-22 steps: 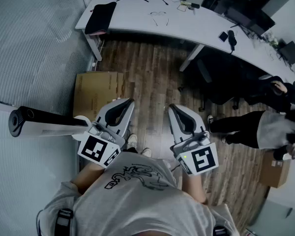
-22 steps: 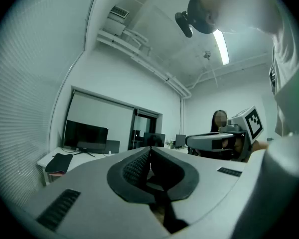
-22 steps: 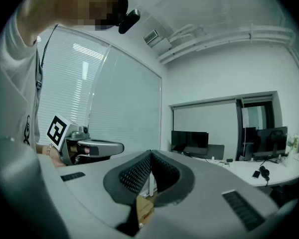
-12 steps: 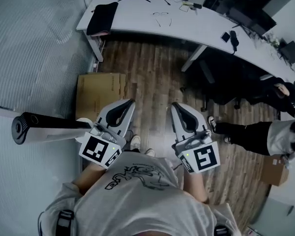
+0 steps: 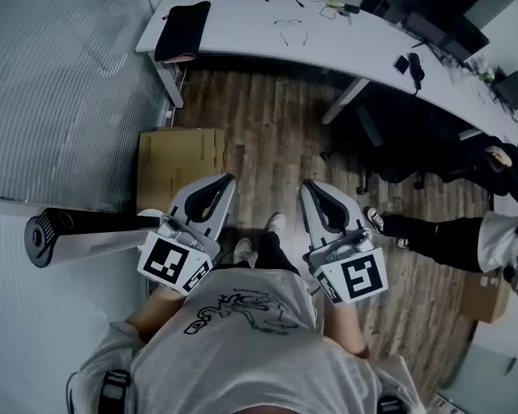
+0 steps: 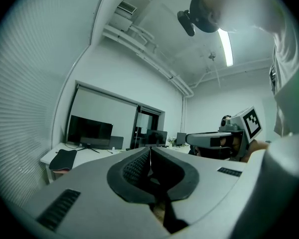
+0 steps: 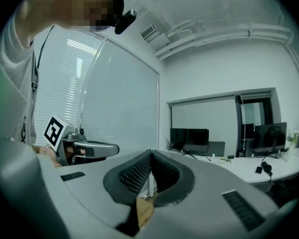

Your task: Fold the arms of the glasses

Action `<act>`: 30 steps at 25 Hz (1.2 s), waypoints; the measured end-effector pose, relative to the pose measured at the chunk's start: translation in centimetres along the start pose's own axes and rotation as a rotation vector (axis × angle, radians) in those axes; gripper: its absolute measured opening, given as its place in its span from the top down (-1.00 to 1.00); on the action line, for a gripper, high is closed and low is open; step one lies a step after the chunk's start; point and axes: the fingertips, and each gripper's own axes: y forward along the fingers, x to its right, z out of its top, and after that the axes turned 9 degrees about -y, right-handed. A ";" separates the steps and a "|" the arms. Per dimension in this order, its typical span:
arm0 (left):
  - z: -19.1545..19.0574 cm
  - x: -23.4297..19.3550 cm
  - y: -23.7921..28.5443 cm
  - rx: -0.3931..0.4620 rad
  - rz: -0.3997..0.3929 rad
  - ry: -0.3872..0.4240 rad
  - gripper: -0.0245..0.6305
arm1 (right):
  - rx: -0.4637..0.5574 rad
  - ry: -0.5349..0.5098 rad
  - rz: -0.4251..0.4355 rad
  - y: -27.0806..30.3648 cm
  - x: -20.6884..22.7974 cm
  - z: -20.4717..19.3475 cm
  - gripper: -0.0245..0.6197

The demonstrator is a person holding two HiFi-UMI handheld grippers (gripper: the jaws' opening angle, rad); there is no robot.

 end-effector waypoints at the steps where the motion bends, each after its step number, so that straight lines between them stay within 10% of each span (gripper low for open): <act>1: 0.0 -0.2 0.2 0.000 -0.002 -0.001 0.86 | -0.001 0.002 -0.003 0.2 0.1 -0.1 0.90; 30: 3.9 -5.6 18.1 0.008 0.030 0.002 0.86 | 0.014 0.002 0.009 10.0 17.2 -1.3 0.90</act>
